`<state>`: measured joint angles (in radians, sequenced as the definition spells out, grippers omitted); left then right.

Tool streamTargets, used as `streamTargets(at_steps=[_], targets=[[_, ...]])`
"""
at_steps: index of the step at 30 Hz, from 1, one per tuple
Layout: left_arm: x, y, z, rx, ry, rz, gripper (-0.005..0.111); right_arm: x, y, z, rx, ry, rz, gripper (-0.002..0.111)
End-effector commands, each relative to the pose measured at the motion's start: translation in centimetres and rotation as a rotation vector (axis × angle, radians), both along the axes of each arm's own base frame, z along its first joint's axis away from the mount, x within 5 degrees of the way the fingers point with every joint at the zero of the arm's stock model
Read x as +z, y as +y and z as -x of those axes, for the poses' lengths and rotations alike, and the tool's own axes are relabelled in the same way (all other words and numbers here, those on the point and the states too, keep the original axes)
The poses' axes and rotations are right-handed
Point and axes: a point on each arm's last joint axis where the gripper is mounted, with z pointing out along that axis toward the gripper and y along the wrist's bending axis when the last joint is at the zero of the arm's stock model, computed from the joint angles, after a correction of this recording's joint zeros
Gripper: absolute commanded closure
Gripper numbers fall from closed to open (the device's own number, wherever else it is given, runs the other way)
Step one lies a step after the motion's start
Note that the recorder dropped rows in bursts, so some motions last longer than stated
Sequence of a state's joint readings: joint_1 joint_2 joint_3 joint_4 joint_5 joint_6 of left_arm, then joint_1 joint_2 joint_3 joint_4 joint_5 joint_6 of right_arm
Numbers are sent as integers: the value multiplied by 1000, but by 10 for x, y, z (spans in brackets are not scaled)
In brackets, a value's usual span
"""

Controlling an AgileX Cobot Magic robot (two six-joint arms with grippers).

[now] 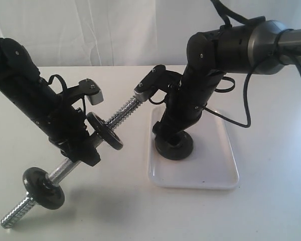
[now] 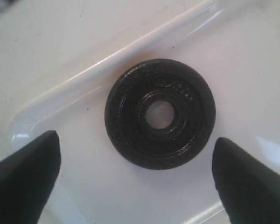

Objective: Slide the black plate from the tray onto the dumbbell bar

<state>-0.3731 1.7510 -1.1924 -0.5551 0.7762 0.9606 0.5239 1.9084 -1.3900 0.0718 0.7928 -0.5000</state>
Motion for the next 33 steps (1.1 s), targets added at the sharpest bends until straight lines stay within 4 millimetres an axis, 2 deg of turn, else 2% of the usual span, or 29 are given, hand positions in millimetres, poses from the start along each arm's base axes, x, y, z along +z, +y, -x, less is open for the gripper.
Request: streamTargets(at_steps=[1, 18, 29, 33], targets=[[28, -7, 3, 35, -14, 125, 107, -7, 1, -3, 36, -16, 32, 26], [28, -7, 3, 35, -14, 125, 107, -32, 2, -9, 78, 8, 89, 26], [28, -7, 3, 35, -14, 125, 107, -23, 2, -9, 70, -17, 71, 26], [28, -7, 3, 34, -12, 125, 107, -22, 3, -8, 10, -2, 35, 26]])
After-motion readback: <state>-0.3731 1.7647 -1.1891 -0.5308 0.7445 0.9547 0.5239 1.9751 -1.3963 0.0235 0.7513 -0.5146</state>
